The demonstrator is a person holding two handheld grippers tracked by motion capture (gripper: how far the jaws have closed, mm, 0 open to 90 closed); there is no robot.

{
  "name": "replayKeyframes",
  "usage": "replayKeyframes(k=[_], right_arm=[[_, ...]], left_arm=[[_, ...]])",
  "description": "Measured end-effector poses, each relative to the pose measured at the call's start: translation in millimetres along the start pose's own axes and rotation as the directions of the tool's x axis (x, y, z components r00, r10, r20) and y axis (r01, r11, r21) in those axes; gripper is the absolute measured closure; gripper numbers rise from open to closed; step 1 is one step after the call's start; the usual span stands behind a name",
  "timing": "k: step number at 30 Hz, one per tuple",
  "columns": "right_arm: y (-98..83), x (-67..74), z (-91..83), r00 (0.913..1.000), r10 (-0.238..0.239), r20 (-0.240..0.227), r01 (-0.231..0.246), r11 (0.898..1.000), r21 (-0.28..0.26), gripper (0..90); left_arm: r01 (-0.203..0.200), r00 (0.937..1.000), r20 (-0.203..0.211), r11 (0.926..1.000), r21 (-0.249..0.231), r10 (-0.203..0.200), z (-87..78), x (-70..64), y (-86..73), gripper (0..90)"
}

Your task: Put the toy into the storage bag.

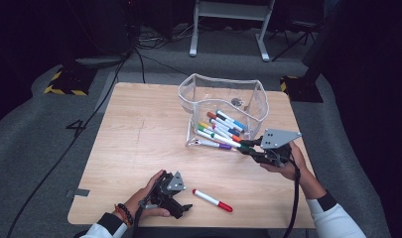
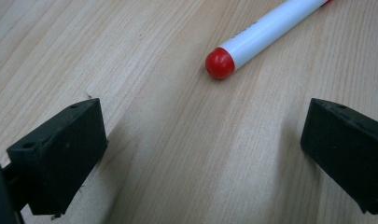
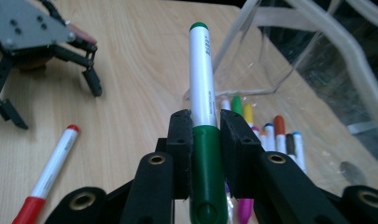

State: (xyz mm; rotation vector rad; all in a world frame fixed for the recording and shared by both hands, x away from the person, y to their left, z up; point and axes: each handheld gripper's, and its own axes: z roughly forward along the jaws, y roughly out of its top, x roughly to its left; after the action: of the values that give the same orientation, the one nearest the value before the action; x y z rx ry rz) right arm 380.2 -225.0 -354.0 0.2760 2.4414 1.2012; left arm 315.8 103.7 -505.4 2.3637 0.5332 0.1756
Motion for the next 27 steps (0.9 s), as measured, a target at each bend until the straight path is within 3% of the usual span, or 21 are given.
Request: replayKeyframes(k=[14, 21, 27], right_arm=[[38.4, -45.8, -18.6, 0.9956, 0.005, 0.094, -0.001, 0.999, -0.046, 74.8], [44.7, -77.7, -7.6, 0.9897, 0.04, 0.137, -0.038, 0.999, -0.014, 74.9], [43.9, -100.6, 4.5, 0.9849, 0.098, 0.143, -0.099, 0.995, -0.004, 74.8]], left_arm=[[-0.001, 1.0, 0.0, 1.0, 0.001, 0.001, 0.0, 0.1, 0.0, 0.5], [0.002, 1.0, 0.0, 1.0, -0.002, -0.002, 0.1, -0.1, 0.0, 0.5], [0.003, 1.0, -0.001, 1.0, -0.001, -0.003, 0.0, -0.1, 0.0, 0.5]])
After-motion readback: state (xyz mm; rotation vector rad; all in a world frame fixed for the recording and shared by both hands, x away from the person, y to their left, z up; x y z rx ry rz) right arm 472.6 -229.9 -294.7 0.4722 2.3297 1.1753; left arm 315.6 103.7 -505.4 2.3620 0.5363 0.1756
